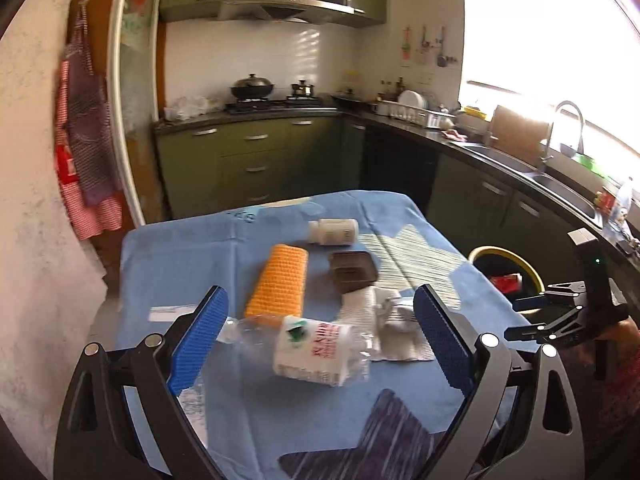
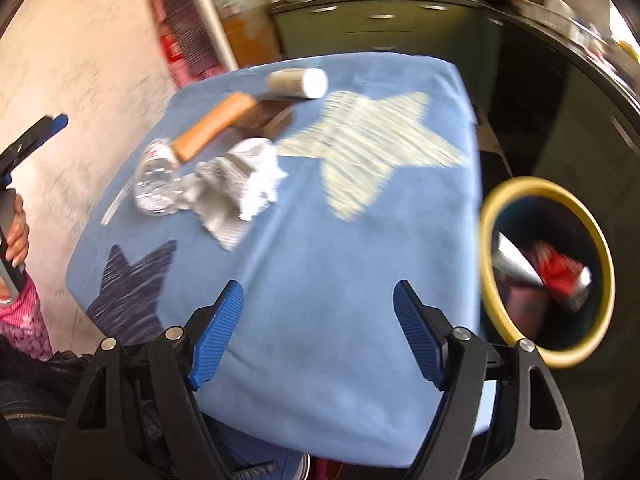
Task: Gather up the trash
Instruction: 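Move the right gripper to the Nongfu Spring water bottle and grasp it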
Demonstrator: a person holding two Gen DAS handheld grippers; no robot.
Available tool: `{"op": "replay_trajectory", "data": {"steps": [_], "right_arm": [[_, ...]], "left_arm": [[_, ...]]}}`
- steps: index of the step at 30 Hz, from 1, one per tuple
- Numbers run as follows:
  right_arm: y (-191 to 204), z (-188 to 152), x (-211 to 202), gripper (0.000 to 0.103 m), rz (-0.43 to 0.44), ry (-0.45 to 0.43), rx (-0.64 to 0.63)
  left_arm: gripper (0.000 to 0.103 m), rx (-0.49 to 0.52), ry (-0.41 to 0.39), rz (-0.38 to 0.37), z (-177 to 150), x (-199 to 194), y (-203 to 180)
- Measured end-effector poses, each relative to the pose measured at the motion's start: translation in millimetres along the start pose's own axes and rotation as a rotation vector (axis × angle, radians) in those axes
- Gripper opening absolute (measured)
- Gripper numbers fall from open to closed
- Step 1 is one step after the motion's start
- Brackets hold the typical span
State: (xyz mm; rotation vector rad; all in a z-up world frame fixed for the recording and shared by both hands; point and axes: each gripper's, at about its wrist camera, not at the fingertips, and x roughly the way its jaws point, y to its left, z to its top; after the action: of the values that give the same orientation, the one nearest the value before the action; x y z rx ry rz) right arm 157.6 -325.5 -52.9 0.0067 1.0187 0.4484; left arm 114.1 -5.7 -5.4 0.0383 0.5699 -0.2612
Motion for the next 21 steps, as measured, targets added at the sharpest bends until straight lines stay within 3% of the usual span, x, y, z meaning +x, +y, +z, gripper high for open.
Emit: {"op": "replay_trajectory", "data": {"steps": [3, 7, 14, 21], "right_arm": [[39.5, 24.3, 14.4, 0.073, 0.025, 0.026, -0.099], [91.8, 49.5, 30.5, 0.073, 0.050, 0.065, -0.240], [159.0, 100.4, 55.8, 0.073, 0.072, 0.165, -0.421], [180.3, 142.6, 93.5, 0.074, 0.106, 0.265, -0.413]], "left_arm": [[0.094, -0.040, -0.016, 0.061, -5.1, -12.5, 30.6], [0.095, -0.080, -0.002, 0.088, -13.2, -17.7, 53.6], [0.095, -0.071, 0.008, 0.092, -27.1, -18.4, 56.5], [0.095, -0.100, 0.012, 0.088, -34.1, -23.2, 70.5]]}}
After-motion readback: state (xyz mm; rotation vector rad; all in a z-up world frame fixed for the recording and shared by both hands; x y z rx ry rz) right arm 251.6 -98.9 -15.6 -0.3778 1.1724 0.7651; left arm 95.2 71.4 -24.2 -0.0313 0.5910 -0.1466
